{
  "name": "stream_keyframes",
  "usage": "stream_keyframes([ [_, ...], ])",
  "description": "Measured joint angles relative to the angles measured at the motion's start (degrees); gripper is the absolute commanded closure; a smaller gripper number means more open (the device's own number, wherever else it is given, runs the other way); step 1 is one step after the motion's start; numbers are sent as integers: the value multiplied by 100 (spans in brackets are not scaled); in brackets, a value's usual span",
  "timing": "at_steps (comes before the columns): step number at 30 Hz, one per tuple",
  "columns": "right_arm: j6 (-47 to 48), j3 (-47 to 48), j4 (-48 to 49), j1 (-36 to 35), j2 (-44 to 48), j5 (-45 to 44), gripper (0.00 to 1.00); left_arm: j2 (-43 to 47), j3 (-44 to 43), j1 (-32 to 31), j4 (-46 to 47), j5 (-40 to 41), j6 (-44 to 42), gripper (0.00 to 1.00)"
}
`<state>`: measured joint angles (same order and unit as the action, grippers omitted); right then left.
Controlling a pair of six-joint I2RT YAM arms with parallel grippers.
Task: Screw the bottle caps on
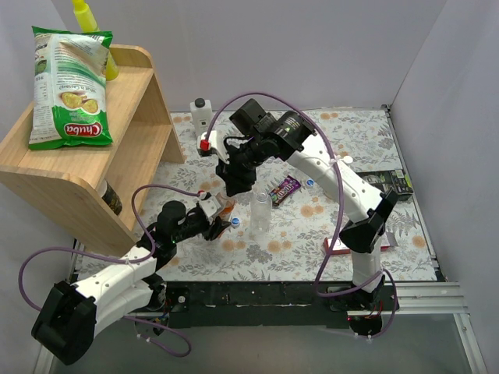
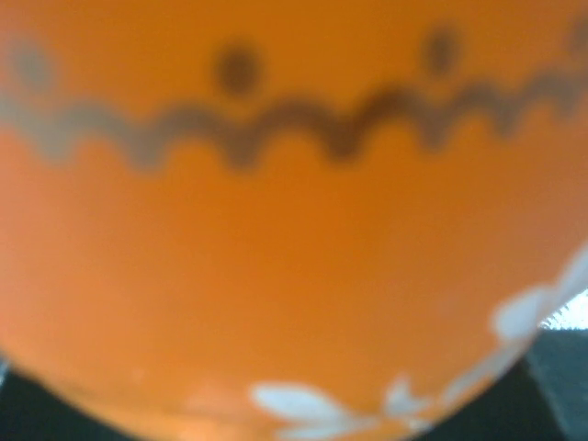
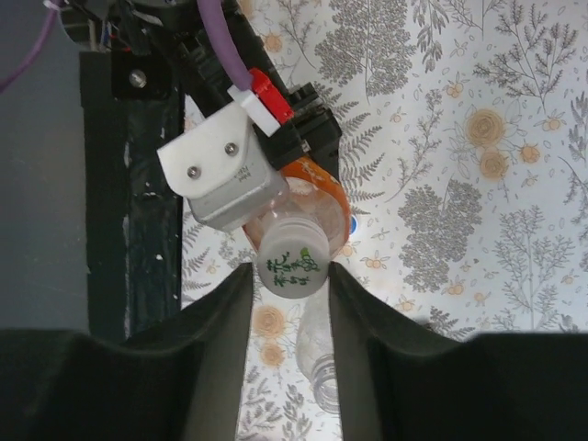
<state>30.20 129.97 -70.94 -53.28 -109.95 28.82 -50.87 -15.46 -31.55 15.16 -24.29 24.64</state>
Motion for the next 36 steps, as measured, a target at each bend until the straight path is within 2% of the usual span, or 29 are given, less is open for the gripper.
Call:
stream_keyframes([
  [2,-118,223,-131,-22,-57,-44,33,22,-15,-7,-28,-15,39,100],
  [5,17,170,-83,-63,184,-186,29,103,-127,-2,-369,-199,-26,100],
  [11,1364,-1644,79,-186,2232,-391,31,234,-599,-2,-1729,-1139,-876,100],
  [14,2243,-2015,9,-356,2761,-448,32,214,-831,-2,-2396,-1550,-1475,100],
  [23,3866,-2114,-2,-704,2205,-507,37,-197,-1399,-7,-3451,-2100,-2605,100],
  [30,4640,-2247,-173,-1069,2173,-448,40,-197,-1585,-9,-3692,-2223,-2874,100],
  [36,4986,-2249,-258,-1088,2159,-409,45,-219,-1609,-37,-3768,-2271,-2962,100],
])
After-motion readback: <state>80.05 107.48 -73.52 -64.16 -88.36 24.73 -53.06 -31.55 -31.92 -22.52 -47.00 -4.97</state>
